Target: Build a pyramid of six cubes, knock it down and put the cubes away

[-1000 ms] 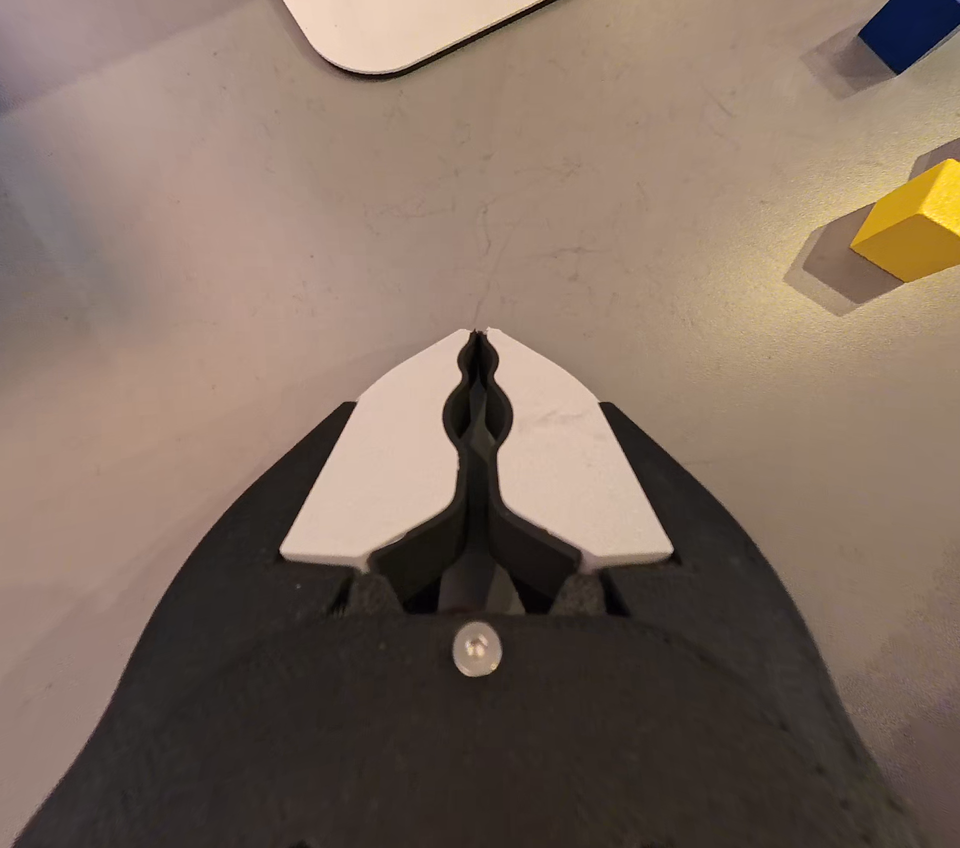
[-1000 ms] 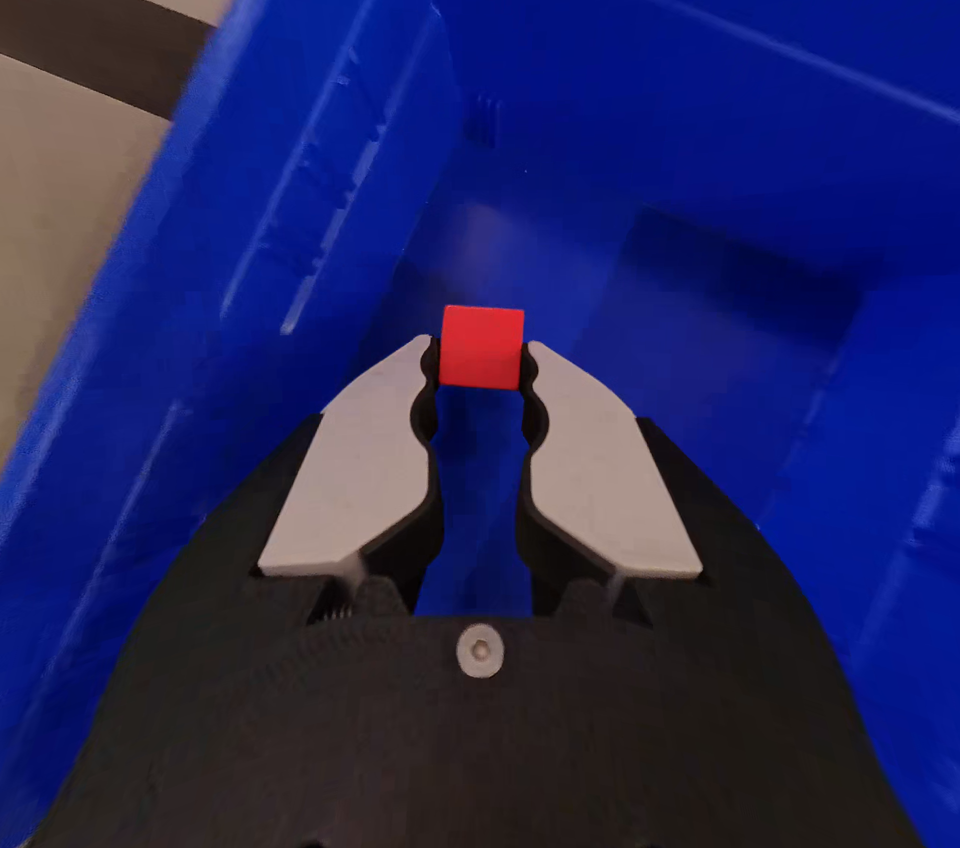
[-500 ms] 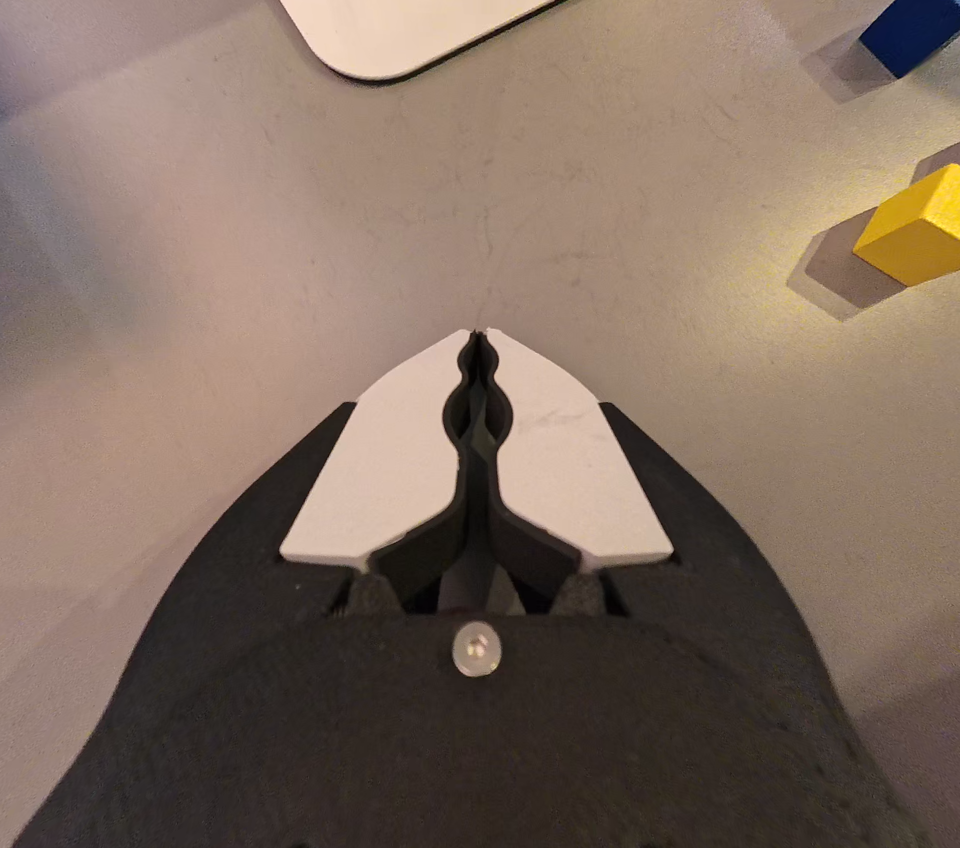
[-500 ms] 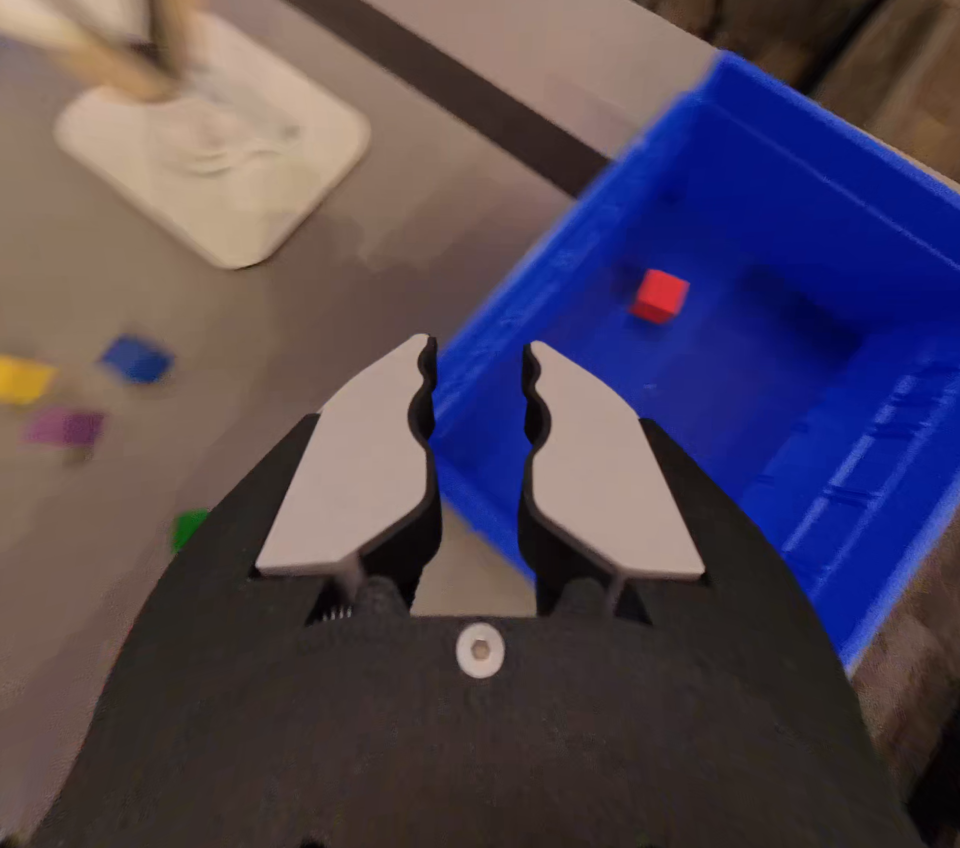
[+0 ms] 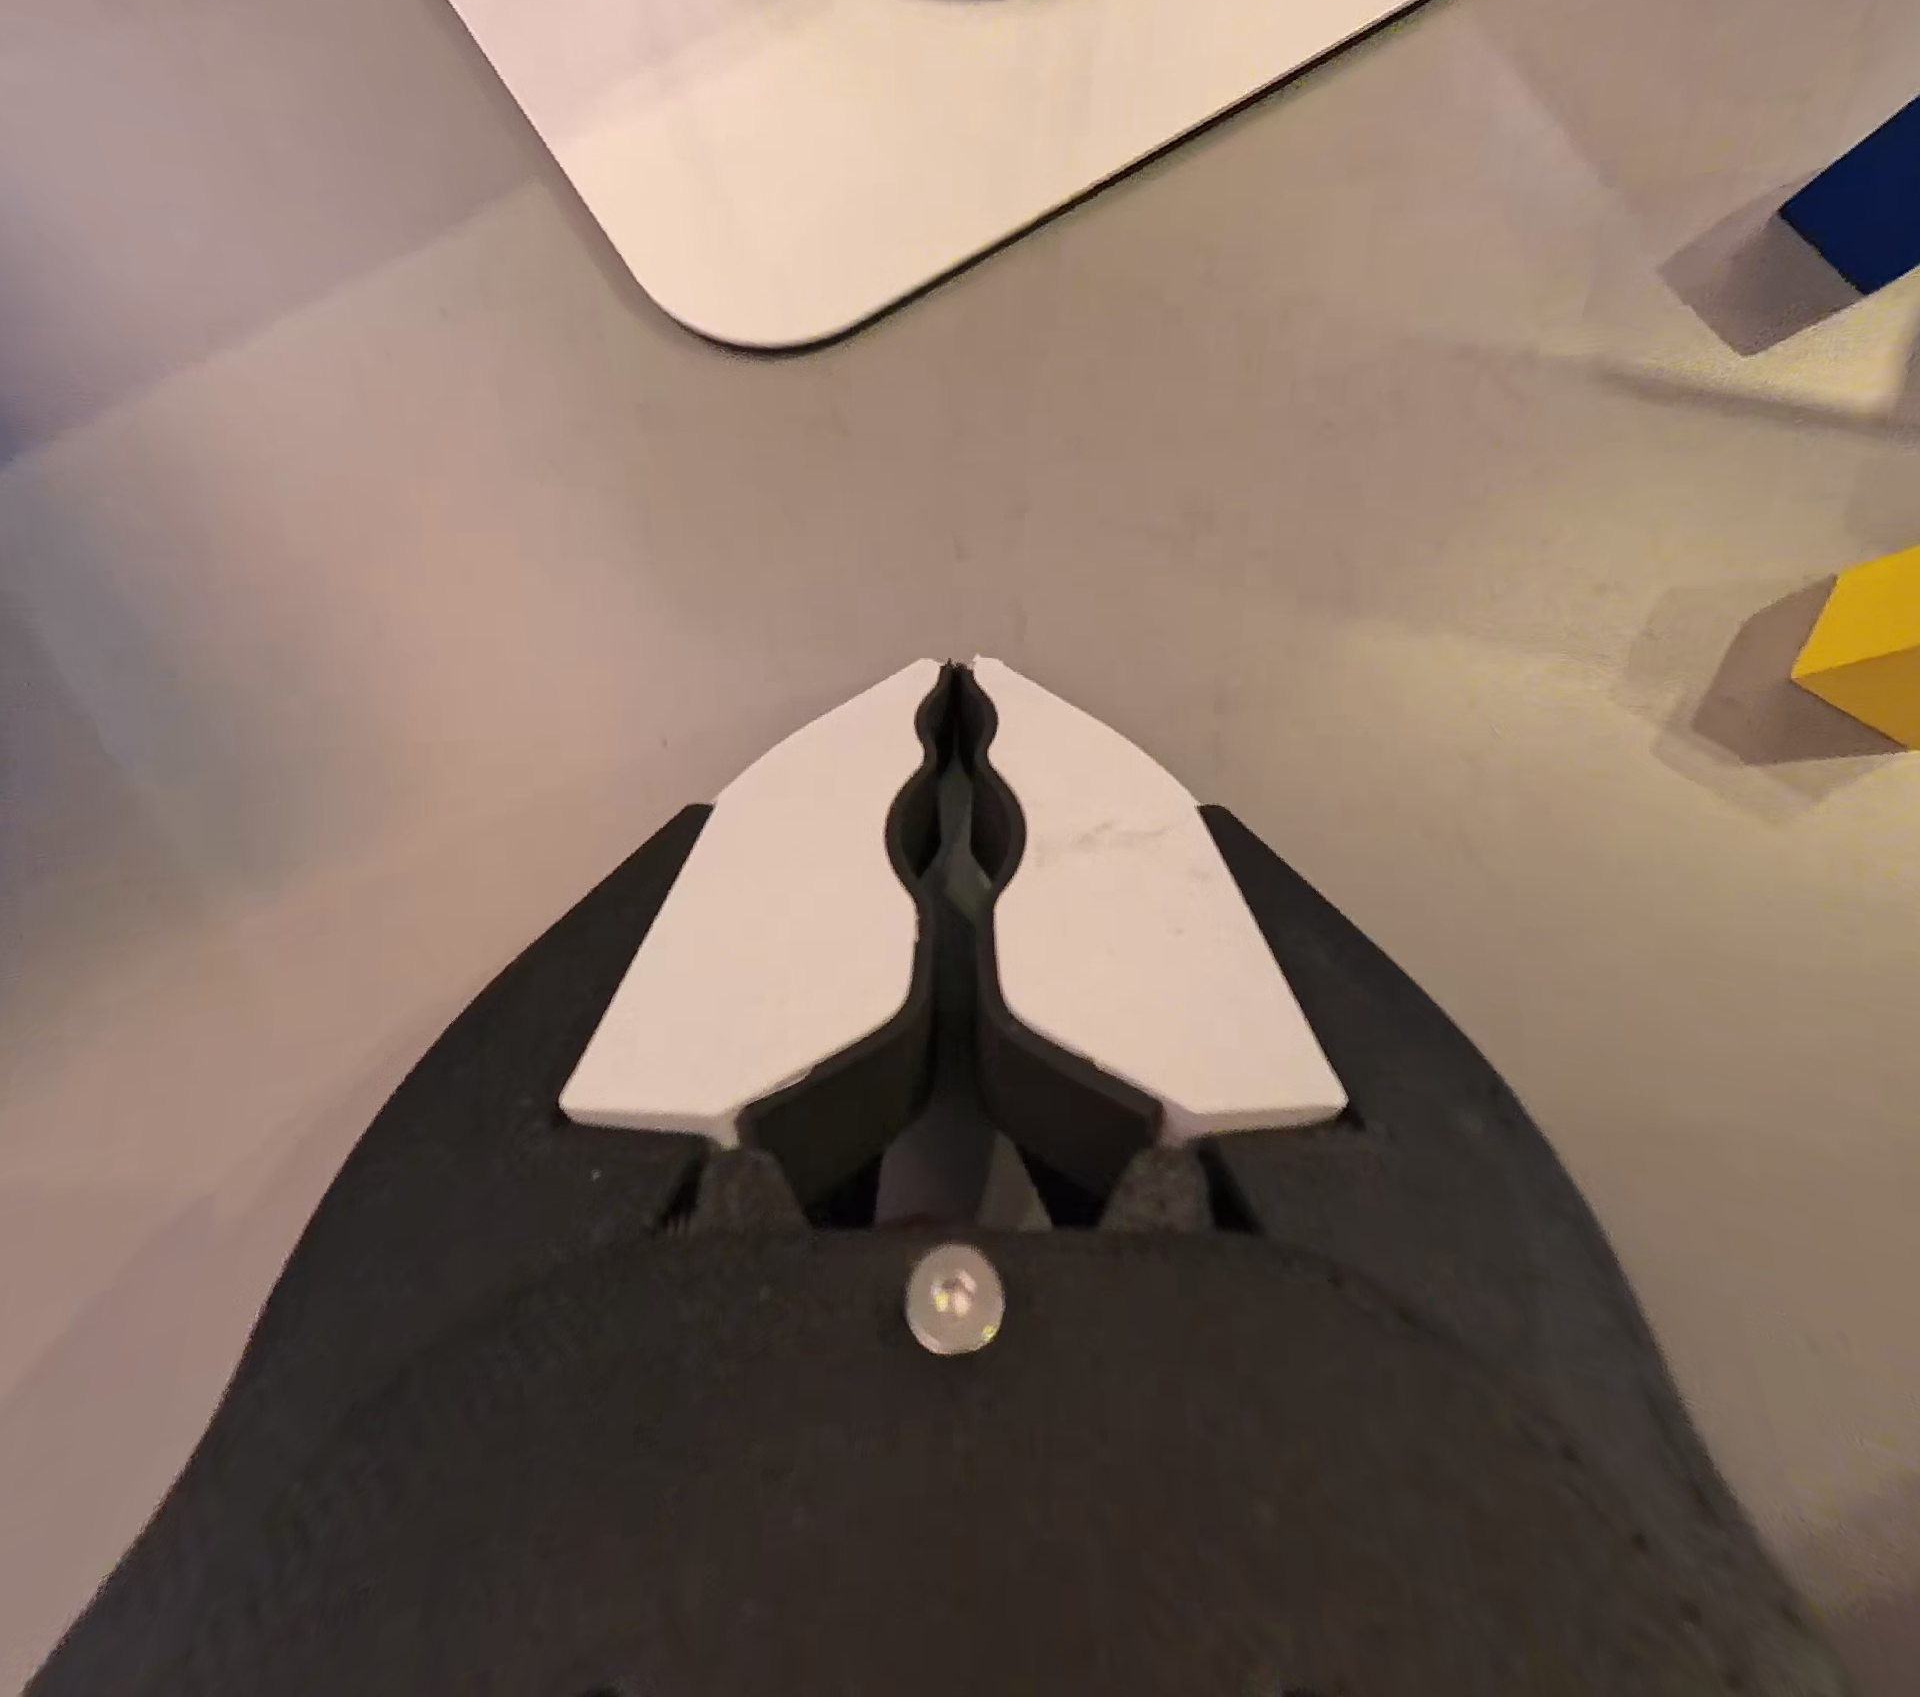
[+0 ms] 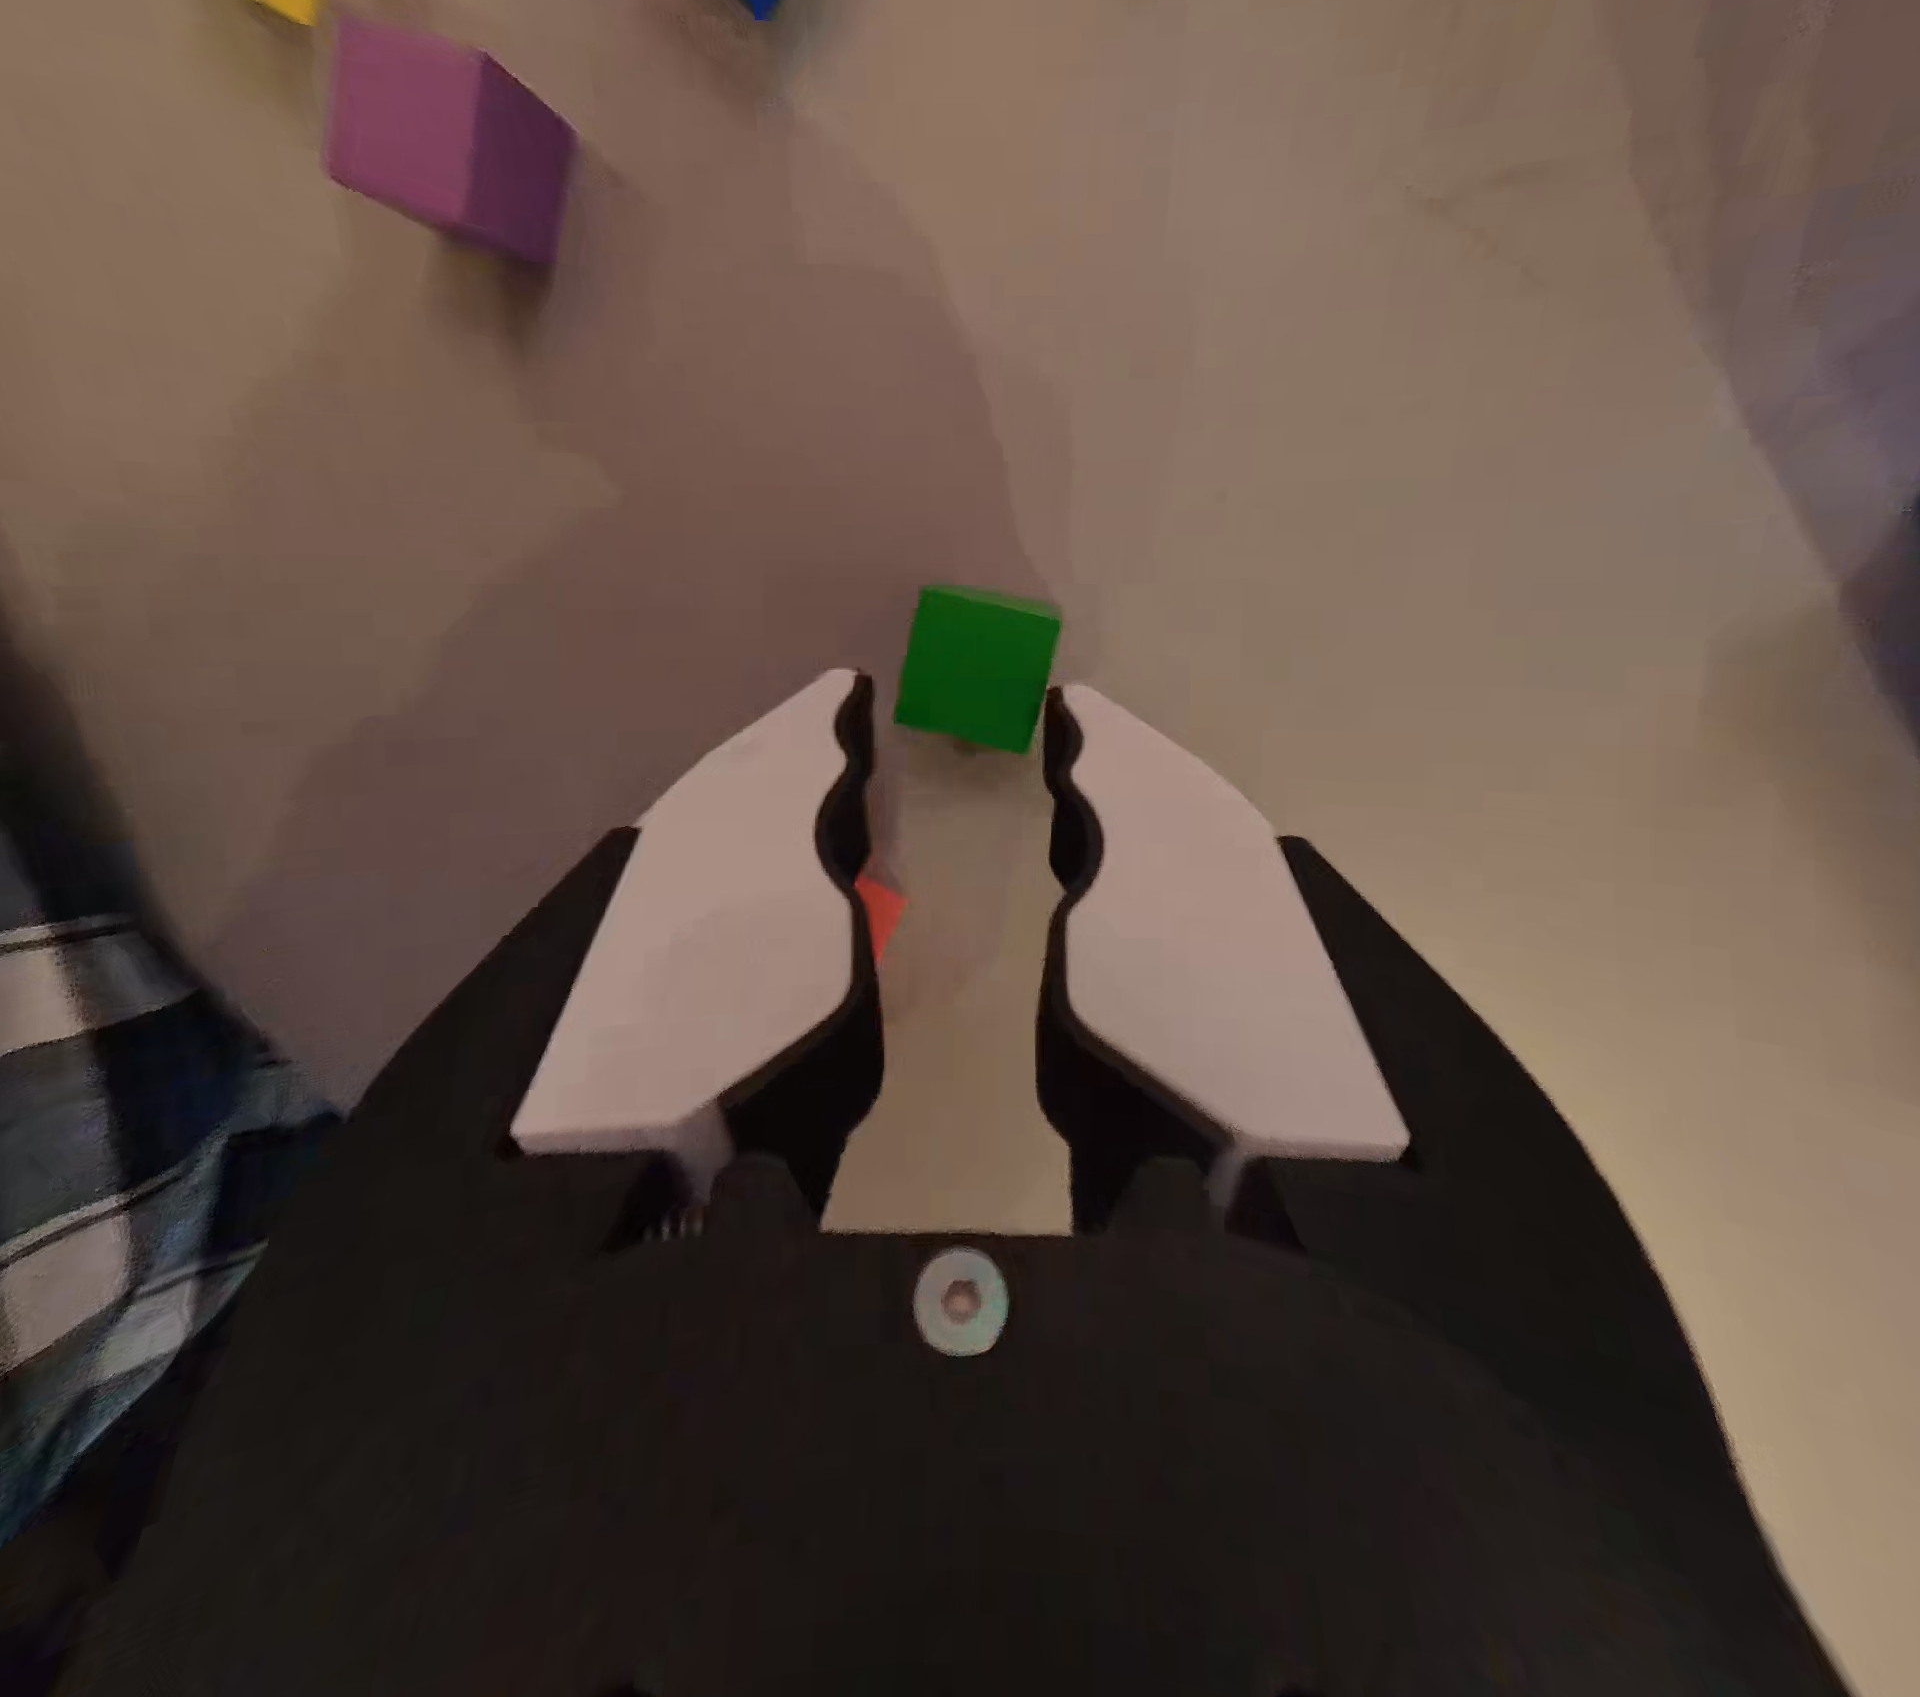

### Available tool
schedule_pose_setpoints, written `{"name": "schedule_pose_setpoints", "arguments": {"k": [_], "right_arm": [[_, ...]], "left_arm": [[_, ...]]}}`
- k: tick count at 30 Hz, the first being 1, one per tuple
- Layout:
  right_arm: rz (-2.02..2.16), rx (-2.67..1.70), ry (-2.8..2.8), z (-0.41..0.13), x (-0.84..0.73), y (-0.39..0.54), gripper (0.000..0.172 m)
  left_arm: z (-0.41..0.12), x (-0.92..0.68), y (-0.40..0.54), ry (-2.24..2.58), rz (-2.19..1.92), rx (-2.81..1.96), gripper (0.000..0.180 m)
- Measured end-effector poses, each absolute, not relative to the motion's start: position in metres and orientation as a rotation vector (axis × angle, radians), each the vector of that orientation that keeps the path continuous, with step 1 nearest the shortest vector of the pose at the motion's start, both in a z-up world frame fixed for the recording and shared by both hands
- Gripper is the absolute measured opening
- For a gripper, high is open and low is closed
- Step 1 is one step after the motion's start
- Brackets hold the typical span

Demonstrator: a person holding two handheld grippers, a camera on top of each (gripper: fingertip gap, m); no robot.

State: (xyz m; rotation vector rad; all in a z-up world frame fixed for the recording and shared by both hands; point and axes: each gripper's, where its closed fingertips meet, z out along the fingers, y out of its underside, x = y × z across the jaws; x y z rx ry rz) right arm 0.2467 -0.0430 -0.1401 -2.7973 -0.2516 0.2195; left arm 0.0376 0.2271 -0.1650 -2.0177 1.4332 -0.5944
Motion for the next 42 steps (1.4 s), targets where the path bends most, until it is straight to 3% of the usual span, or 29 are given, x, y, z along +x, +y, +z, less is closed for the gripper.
{"name": "schedule_pose_setpoints", "arguments": {"k": [6, 11, 14, 27, 29, 33, 38, 42], "right_arm": [[0.248, -2.720, -0.251, -0.133, 0.251, -0.030, 0.027], [0.060, -2.464, -0.023, -0.044, 0.344, 0.008, 0.027], [-0.102, -2.420, 0.141, -0.020, 0.431, 0.027, 0.027], [-0.235, -2.626, 0.486, -0.144, 0.602, 0.095, 0.028], [-0.254, -2.642, 0.517, -0.146, 0.608, 0.093, 0.042], [-0.278, -2.584, 0.428, -0.100, 0.581, 0.089, 0.047], [-0.022, -2.489, 0.060, -0.030, 0.450, 0.055, 0.028], [0.259, -2.583, -0.125, -0.051, 0.337, 0.001, 0.038]], "left_arm": [[-0.165, 0.038, 0.226, 1.434, -0.591, -2.015, 0.000], [-0.164, 0.032, 0.229, 1.434, -0.587, -2.014, 0.000], [-0.165, 0.038, 0.227, 1.434, -0.586, -2.012, 0.000], [-0.164, 0.033, 0.230, 1.433, -0.576, -2.008, 0.000], [-0.163, 0.032, 0.230, 1.433, -0.577, -2.008, 0.000], [-0.164, 0.032, 0.230, 1.433, -0.578, -2.009, 0.000], [-0.165, 0.035, 0.229, 1.433, -0.579, -2.009, 0.000], [-0.165, 0.036, 0.229, 1.433, -0.579, -2.009, 0.000]]}}
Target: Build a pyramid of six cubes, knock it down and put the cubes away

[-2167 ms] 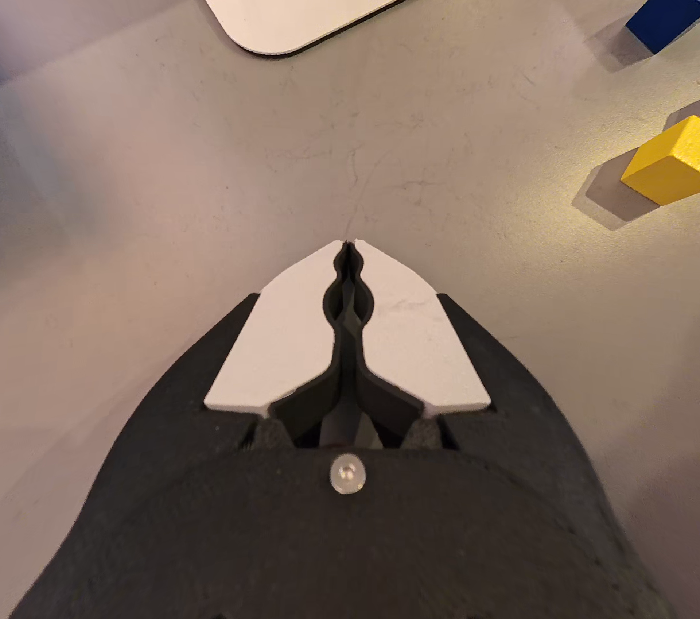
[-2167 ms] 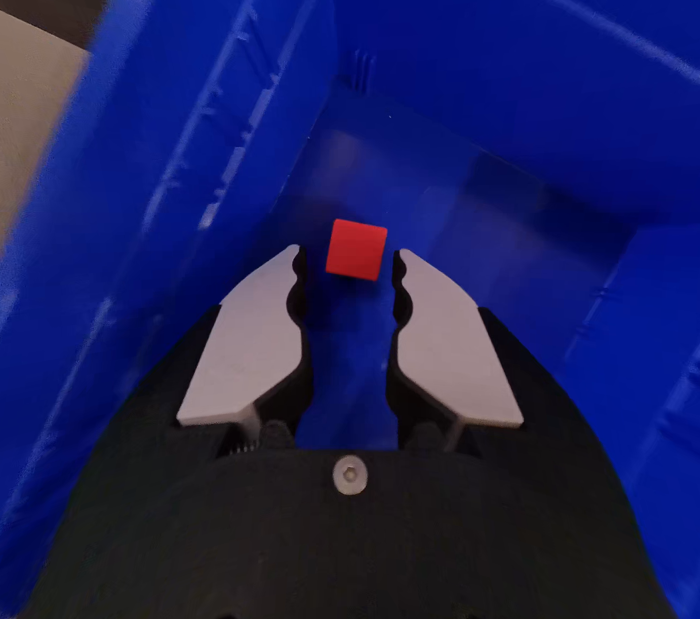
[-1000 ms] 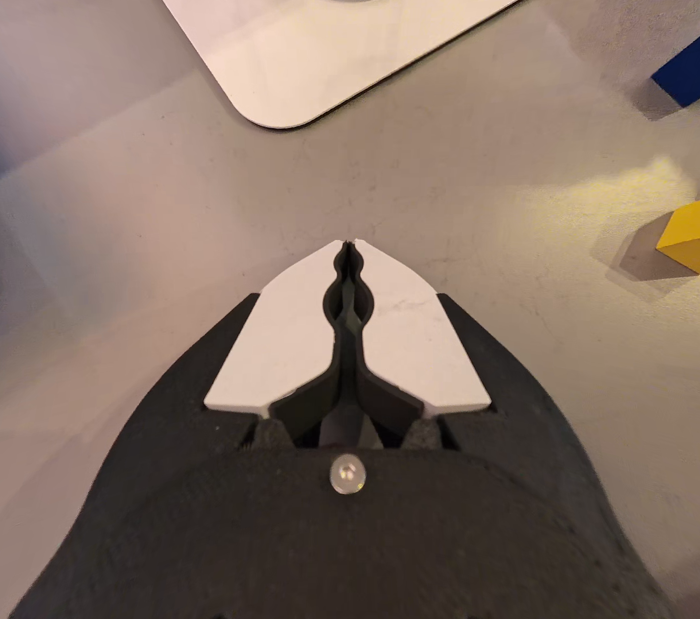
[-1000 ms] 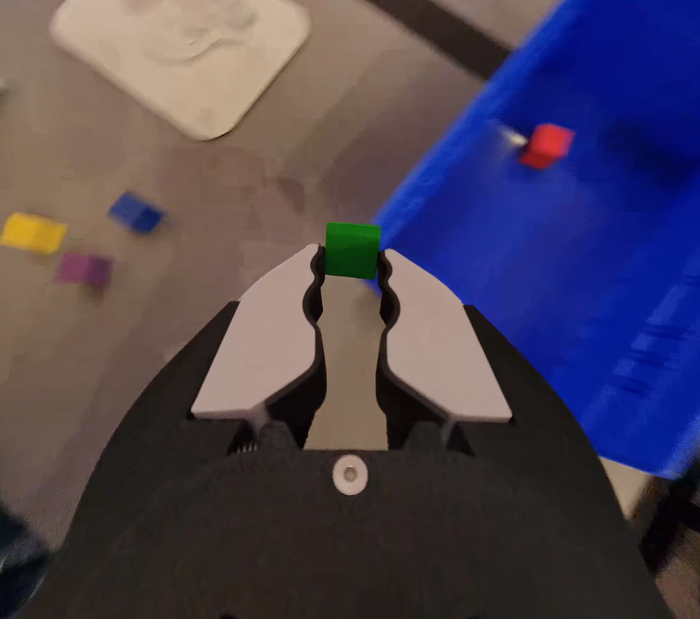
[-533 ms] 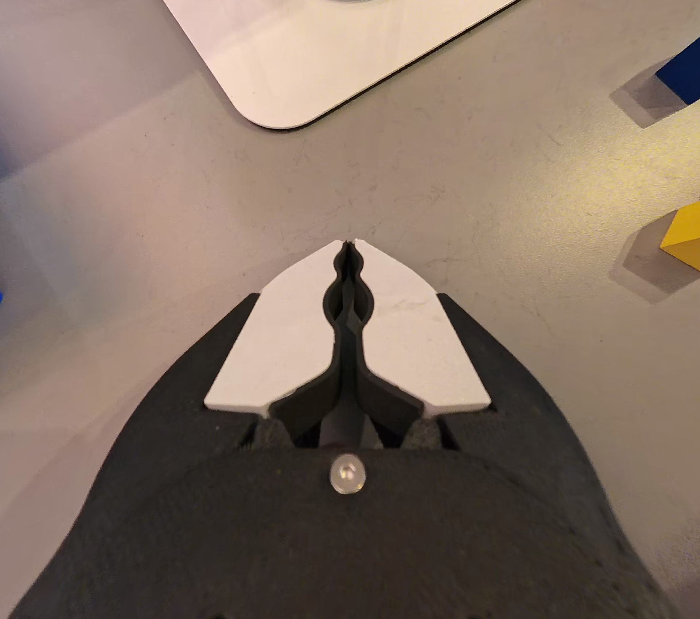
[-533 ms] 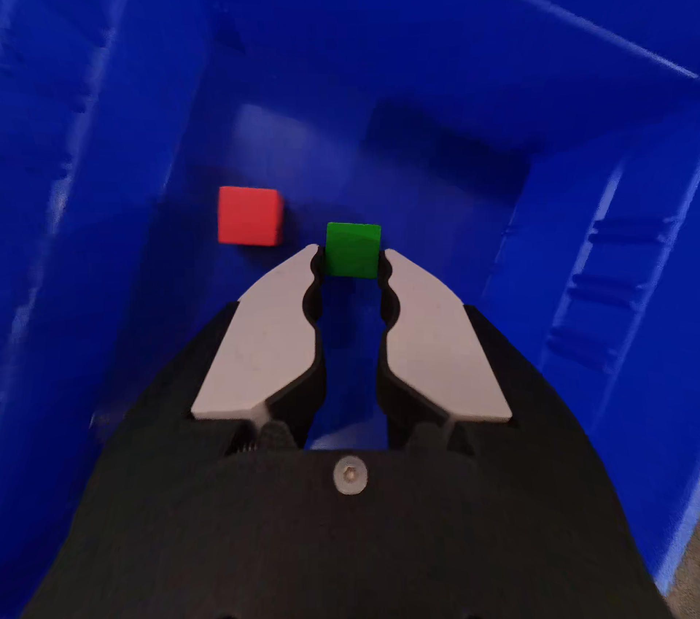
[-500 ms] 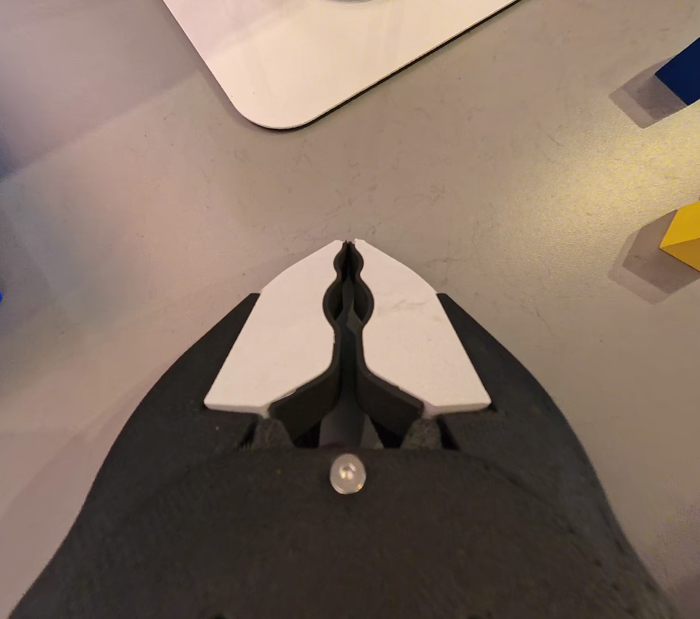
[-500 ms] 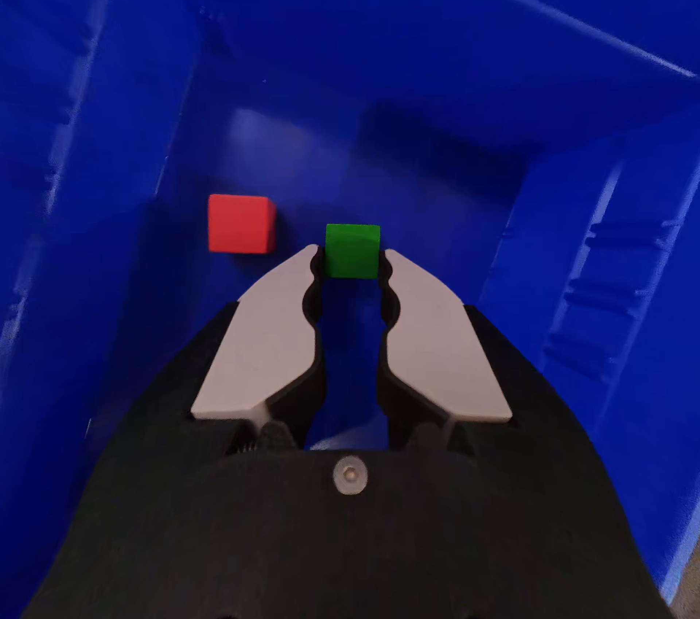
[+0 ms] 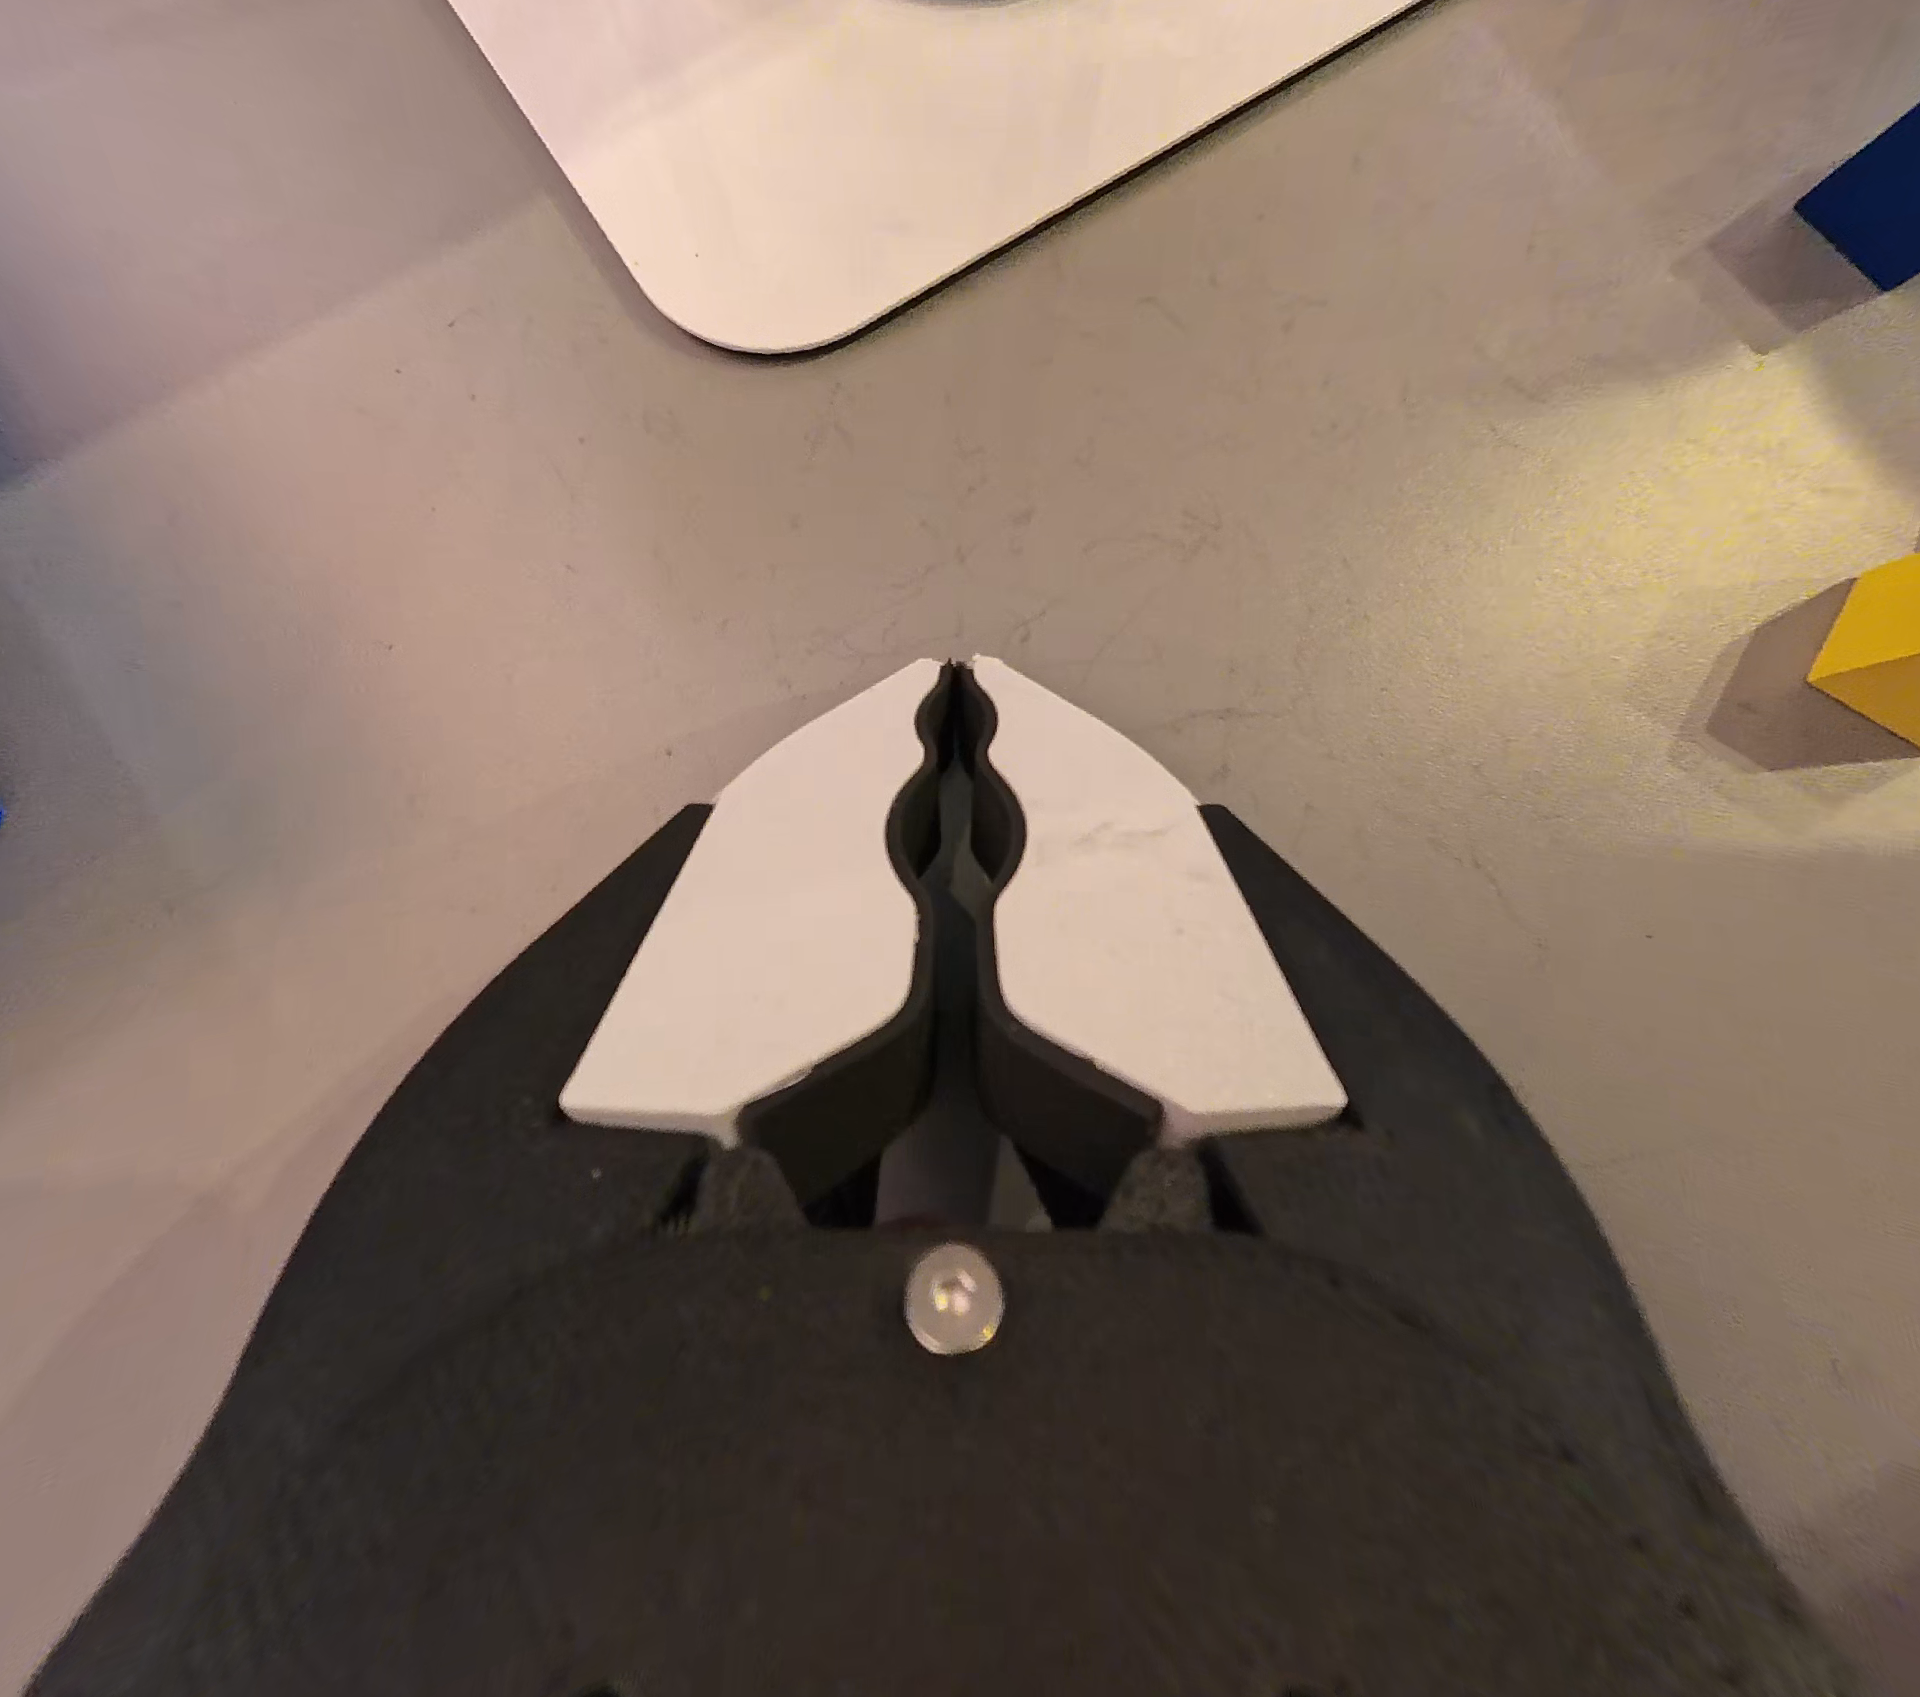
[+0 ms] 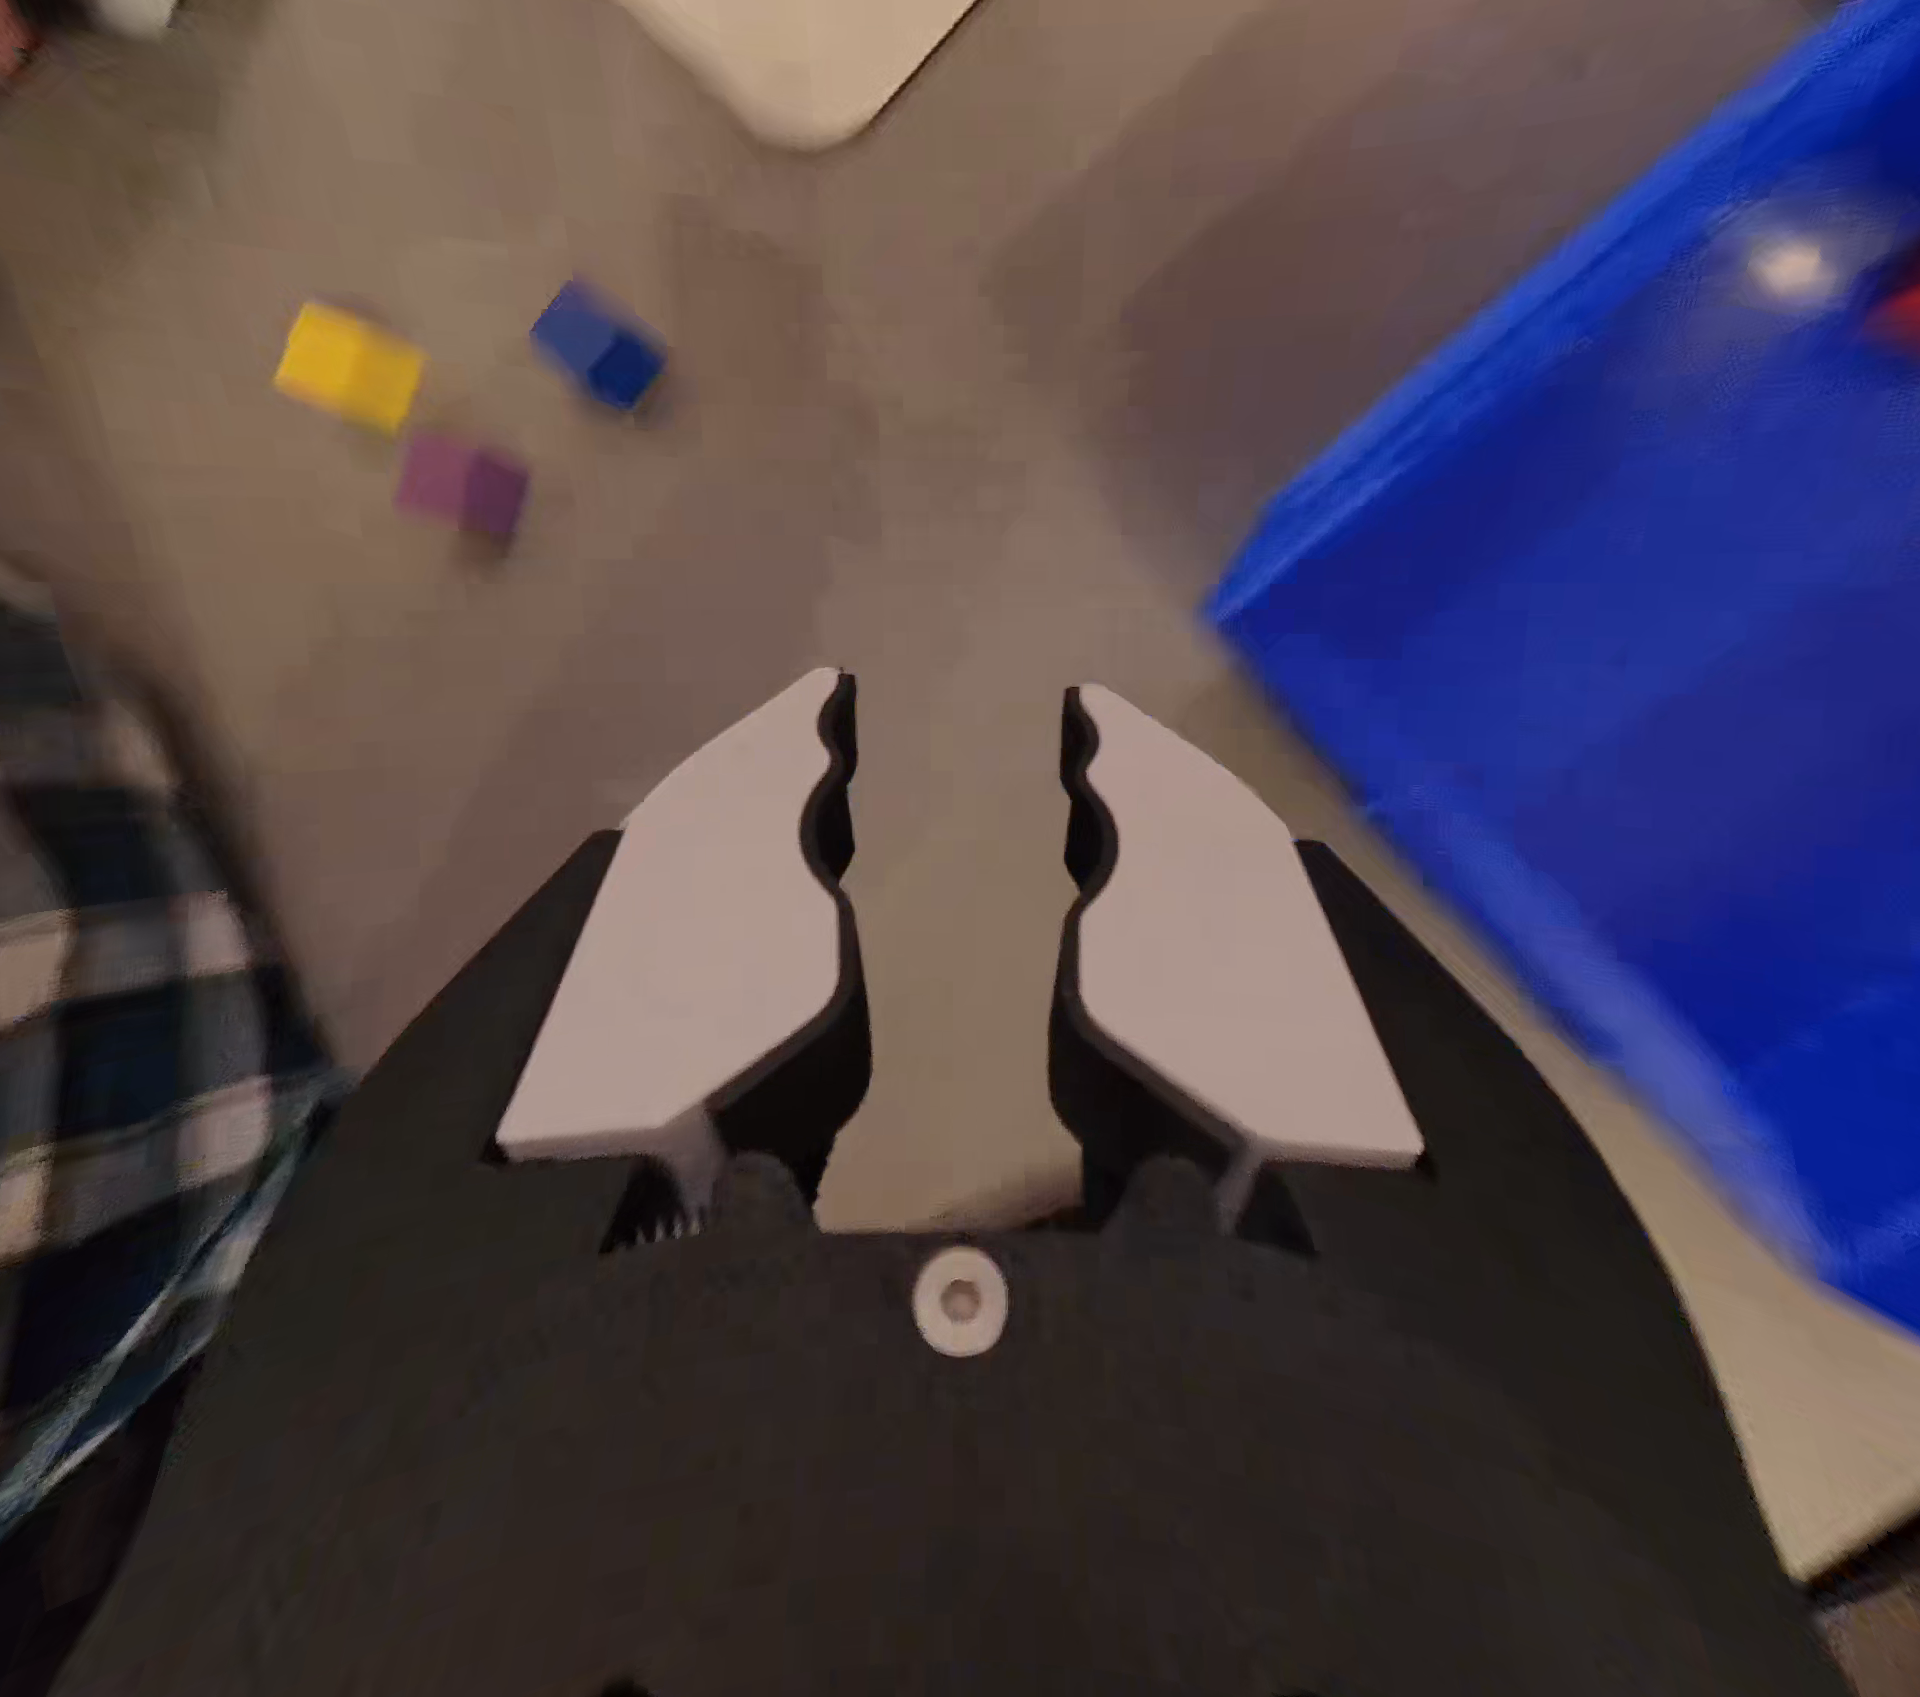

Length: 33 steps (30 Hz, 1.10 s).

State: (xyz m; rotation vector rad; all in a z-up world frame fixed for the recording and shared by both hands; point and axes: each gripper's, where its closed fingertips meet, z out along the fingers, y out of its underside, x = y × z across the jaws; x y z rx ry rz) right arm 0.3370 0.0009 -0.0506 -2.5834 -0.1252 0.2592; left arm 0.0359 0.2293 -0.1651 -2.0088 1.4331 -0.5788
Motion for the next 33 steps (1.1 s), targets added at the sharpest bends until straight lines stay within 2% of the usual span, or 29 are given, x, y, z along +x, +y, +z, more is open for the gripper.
{"name": "schedule_pose_setpoints", "arguments": {"k": [5, 9, 10, 11, 15, 22, 25, 28, 33], "right_arm": [[0.347, -2.810, -0.160, -0.120, 0.256, -0.066, 0.055], [0.368, -2.895, -0.100, -0.154, 0.222, -0.092, 0.052], [0.329, -2.907, -0.097, -0.160, 0.221, -0.094, 0.039], [0.290, -2.898, -0.088, -0.162, 0.222, -0.093, 0.032], [0.224, -2.847, -0.071, -0.151, 0.230, -0.081, 0.030], [-0.095, -2.590, 0.095, -0.067, 0.363, -0.015, 0.029], [-0.167, -2.546, 0.173, -0.051, 0.427, 0.018, 0.029], [-0.129, -2.559, 0.215, -0.066, 0.471, 0.054, 0.029], [-0.089, -2.689, 0.213, -0.128, 0.506, 0.091, 0.029]], "left_arm": [[-0.165, 0.032, 0.231, 1.433, -0.581, -2.010, 0.000], [-0.165, 0.032, 0.231, 1.434, -0.580, -2.009, 0.000], [-0.165, 0.032, 0.231, 1.434, -0.580, -2.009, 0.000], [-0.165, 0.032, 0.231, 1.434, -0.580, -2.009, 0.000], [-0.165, 0.032, 0.231, 1.434, -0.580, -2.009, 0.000], [-0.164, 0.032, 0.232, 1.434, -0.580, -2.008, 0.000], [-0.164, 0.032, 0.232, 1.434, -0.580, -2.008, 0.000], [-0.164, 0.032, 0.232, 1.434, -0.579, -2.008, 0.000], [-0.164, 0.032, 0.232, 1.434, -0.575, -2.007, 0.000]]}}
